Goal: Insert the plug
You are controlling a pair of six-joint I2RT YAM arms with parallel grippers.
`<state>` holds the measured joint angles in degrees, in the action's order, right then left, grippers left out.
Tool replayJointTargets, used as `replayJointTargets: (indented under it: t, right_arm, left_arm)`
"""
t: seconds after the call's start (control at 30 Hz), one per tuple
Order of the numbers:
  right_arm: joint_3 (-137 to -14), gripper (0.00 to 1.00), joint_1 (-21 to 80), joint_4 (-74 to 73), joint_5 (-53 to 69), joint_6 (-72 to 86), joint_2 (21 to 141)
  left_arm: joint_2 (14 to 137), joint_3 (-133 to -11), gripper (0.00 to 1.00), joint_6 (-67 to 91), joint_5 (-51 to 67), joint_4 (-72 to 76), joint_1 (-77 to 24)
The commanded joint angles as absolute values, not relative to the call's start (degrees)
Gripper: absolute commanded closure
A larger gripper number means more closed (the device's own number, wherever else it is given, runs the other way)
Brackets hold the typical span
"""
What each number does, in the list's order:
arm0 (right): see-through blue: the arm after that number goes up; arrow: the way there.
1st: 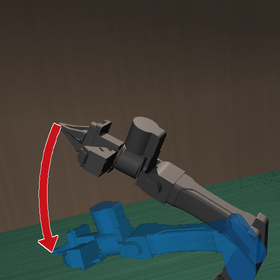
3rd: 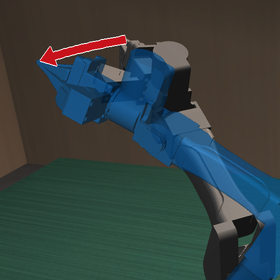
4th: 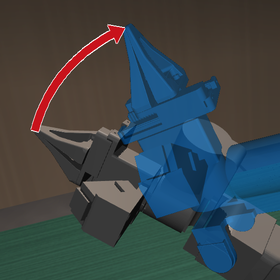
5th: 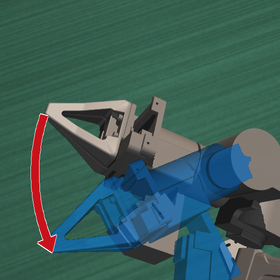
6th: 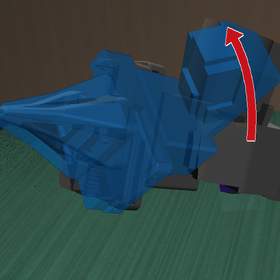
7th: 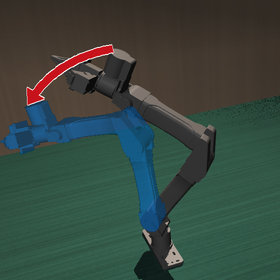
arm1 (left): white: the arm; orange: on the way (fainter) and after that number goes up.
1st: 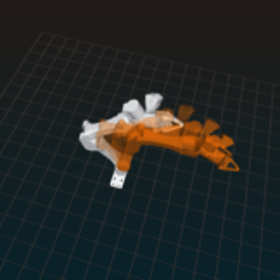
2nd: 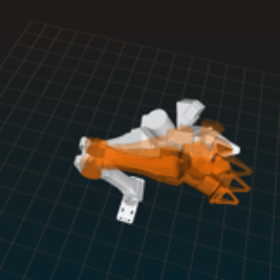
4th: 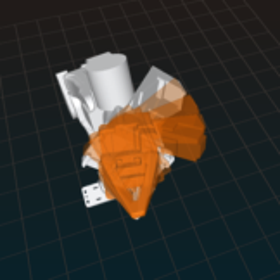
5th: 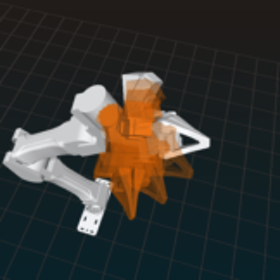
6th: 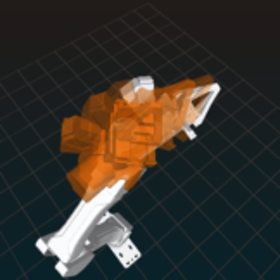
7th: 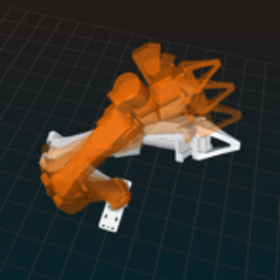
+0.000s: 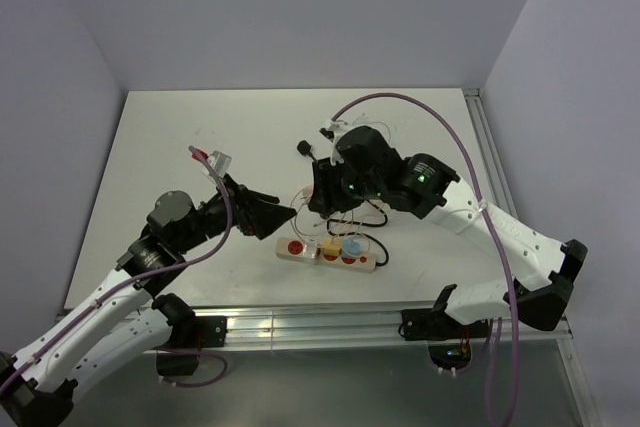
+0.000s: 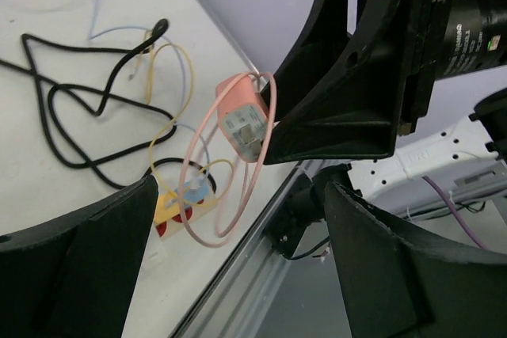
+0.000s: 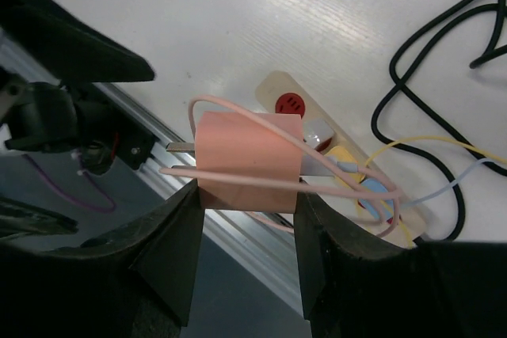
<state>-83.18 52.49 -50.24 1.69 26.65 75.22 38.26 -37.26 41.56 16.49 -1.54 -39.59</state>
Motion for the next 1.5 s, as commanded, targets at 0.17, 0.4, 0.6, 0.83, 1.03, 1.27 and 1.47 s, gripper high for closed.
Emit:
replayJointTargets:
  t: [0.17,0.4,0.6,0.83,1.03,1.27,1.47]
  right_arm:
    - [-85.69,1.0,50.01,-45.18,8.16,29.27,70.4]
    - [-86.57,1.0,49.04,-43.33,11.95,30.5,69.88]
    - [-85.61,1.0,47.9,-44.64,10.65,28.22,68.12]
    - [-78.06,1.0,47.46,-48.16,8.51,20.22,64.43]
    - [-73.39,1.0,47.55,-46.32,16.08,16.35,61.0]
    - [-74.09,1.0,47.46,-39.56,20.66,17.4,56.52]
    - [-73.31,1.0,47.46,-28.05,17.06,19.6,47.56]
  left_arm:
    - [39.9,-33.75,0.05,37.01,26.11,12.48,-40.6]
    - [46.04,-36.03,0.02,35.95,27.24,13.1,-41.83]
    - [52.56,-43.23,0.99,33.49,20.34,3.01,-41.92]
    - [47.38,-44.73,1.0,31.03,15.48,-1.84,-41.84]
    - [48.16,-48.42,1.0,32.25,10.63,-2.2,-41.66]
    - [53.43,-52.03,1.0,32.34,4.86,-5.87,-41.4]
    - [59.75,-50.81,1.0,33.91,0.6,-4.23,-33.87]
